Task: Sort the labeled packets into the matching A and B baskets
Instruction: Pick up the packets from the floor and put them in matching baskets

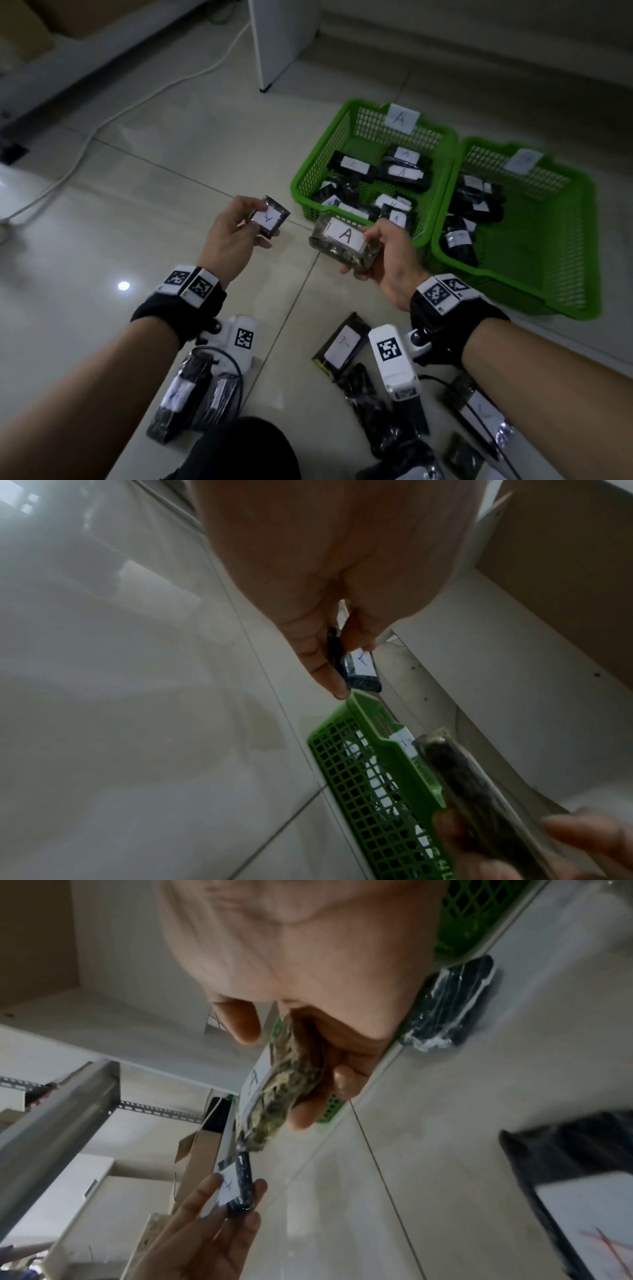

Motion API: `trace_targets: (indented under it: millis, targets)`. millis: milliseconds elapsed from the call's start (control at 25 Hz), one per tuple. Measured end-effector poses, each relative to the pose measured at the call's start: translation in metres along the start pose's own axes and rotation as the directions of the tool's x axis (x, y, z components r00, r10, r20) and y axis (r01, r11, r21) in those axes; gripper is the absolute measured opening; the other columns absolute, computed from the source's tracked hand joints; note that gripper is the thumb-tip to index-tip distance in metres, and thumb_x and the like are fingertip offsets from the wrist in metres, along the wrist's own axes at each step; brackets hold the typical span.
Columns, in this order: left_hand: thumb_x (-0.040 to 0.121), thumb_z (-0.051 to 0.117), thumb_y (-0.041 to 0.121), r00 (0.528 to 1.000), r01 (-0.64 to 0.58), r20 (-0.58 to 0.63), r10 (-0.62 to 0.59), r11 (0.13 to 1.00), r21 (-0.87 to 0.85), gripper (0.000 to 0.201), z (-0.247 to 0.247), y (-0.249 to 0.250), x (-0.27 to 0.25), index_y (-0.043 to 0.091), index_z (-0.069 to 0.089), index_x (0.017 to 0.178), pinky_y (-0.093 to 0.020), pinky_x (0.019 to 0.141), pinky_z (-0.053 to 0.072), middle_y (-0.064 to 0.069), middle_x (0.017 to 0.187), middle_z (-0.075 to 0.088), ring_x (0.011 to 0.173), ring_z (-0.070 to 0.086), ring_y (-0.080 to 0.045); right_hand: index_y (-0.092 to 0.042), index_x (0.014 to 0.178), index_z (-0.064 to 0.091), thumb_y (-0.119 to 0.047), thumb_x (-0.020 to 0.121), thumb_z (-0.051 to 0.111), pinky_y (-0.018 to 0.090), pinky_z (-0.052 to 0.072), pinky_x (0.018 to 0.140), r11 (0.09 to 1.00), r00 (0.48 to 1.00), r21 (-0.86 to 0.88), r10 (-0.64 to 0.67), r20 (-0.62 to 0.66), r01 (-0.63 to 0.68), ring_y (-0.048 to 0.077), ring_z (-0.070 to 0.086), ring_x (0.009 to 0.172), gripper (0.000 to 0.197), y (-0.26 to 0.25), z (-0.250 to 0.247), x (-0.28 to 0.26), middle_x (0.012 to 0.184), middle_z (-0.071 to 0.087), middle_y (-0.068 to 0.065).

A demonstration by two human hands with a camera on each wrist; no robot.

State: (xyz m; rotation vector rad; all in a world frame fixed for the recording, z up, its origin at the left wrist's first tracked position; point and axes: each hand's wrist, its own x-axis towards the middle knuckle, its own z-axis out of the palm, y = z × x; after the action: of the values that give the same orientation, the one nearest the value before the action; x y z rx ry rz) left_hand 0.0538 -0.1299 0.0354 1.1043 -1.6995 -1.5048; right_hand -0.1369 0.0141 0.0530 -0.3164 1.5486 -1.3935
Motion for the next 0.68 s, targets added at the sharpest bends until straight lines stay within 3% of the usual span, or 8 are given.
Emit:
trace_targets:
  millis: [80, 160, 240, 320, 400, 480, 600, 680]
  targets:
    - [0.091, 0.046, -0.009, 0.996, -0.083, 0.040, 0.078, 0.987, 0.134, 0.033, 0.019, 0.003, 0.018, 0.013, 0.060, 0.111, -0.043, 0.079, 0.055, -0.003, 0.109, 0.065, 0.089, 0.064, -0.024, -0.002, 0.093, 0.056, -0.011, 0.087, 0.045, 0.031, 0.030, 0.046, 0.986, 0.978, -0.101, -0.149, -0.146, 0.135, 0.025, 0.062, 0.051, 0.015, -0.011, -0.013, 0.012, 0.089, 0.068, 0.027]
    - [0.093, 0.055, 0.003, 0.983, -0.181, 0.086, 0.163, 0.940, 0.289, 0.030, 0.039, 0.008, 0.036, 0.023, 0.063, 0.113, -0.042, 0.087, 0.053, 0.006, 0.109, 0.066, 0.098, 0.062, -0.018, -0.010, 0.102, 0.060, -0.007, 0.092, 0.048, 0.032, 0.041, 0.043, 0.942, 0.903, -0.209, -0.316, -0.293, 0.262, 0.021, 0.065, 0.057, 0.016, -0.020, -0.028, 0.026, 0.091, 0.071, 0.015]
    - [0.095, 0.057, 0.012, 0.972, -0.223, 0.154, 0.175, 0.891, 0.395, 0.031, 0.059, 0.019, 0.050, 0.030, 0.061, 0.121, -0.040, 0.097, 0.048, 0.006, 0.117, 0.064, 0.111, 0.058, -0.016, -0.024, 0.113, 0.061, -0.012, 0.094, 0.052, 0.036, 0.056, 0.053, 0.865, 0.806, -0.366, -0.471, -0.359, 0.343, 0.019, 0.070, 0.069, 0.024, -0.023, -0.042, 0.039, 0.098, 0.070, 0.003]
    - [0.097, 0.053, 0.024, 0.959, -0.259, 0.249, 0.134, 0.770, 0.583, 0.035, 0.080, 0.028, 0.062, 0.035, 0.054, 0.131, -0.043, 0.109, 0.035, 0.007, 0.124, 0.059, 0.127, 0.048, -0.021, -0.030, 0.113, 0.064, -0.020, 0.095, 0.057, 0.040, 0.060, 0.073, 0.713, 0.757, -0.636, -0.580, -0.300, 0.294, 0.020, 0.069, 0.086, 0.022, -0.019, -0.052, 0.049, 0.105, 0.069, -0.001]
    - [0.101, 0.043, 0.035, 0.939, -0.294, 0.343, 0.029, 0.588, 0.754, 0.039, 0.096, 0.026, 0.073, 0.037, 0.047, 0.139, -0.047, 0.116, 0.019, 0.005, 0.135, 0.057, 0.138, 0.034, -0.022, -0.029, 0.113, 0.068, -0.027, 0.095, 0.061, 0.039, 0.053, 0.087, 0.514, 0.787, -0.843, -0.581, -0.206, 0.158, 0.022, 0.062, 0.101, 0.020, -0.009, -0.057, 0.055, 0.107, 0.070, 0.001]
    - [0.103, 0.032, 0.043, 0.918, -0.311, 0.390, -0.078, 0.472, 0.825, 0.044, 0.104, 0.016, 0.078, 0.037, 0.040, 0.146, -0.050, 0.118, 0.010, 0.006, 0.149, 0.047, 0.146, 0.023, -0.022, -0.023, 0.119, 0.068, -0.029, 0.096, 0.059, 0.041, 0.041, 0.100, 0.309, 0.802, -0.950, -0.580, -0.144, 0.053, 0.027, 0.051, 0.119, 0.026, -0.001, -0.058, 0.056, 0.117, 0.069, 0.003]
    - [0.105, 0.027, 0.046, 0.904, -0.358, 0.425, -0.053, 0.451, 0.818, 0.050, 0.092, 0.005, 0.074, 0.033, 0.033, 0.152, -0.051, 0.121, 0.002, 0.001, 0.163, 0.024, 0.153, 0.006, -0.024, -0.013, 0.130, 0.061, -0.028, 0.093, 0.059, 0.049, 0.029, 0.113, 0.149, 0.748, -0.986, -0.662, -0.046, 0.072, 0.033, 0.037, 0.139, 0.040, 0.001, -0.052, 0.053, 0.147, 0.049, 0.009]
    - [0.105, 0.033, 0.044, 0.904, -0.392, 0.425, 0.046, 0.487, 0.781, 0.047, 0.067, -0.001, 0.061, 0.029, 0.039, 0.149, -0.050, 0.121, 0.004, -0.002, 0.164, 0.022, 0.153, 0.007, -0.024, -0.012, 0.129, 0.058, -0.024, 0.088, 0.061, 0.052, 0.028, 0.115, 0.112, 0.700, -0.970, -0.710, 0.073, 0.216, 0.033, 0.037, 0.139, 0.042, 0.006, -0.038, 0.046, 0.147, 0.046, 0.011]
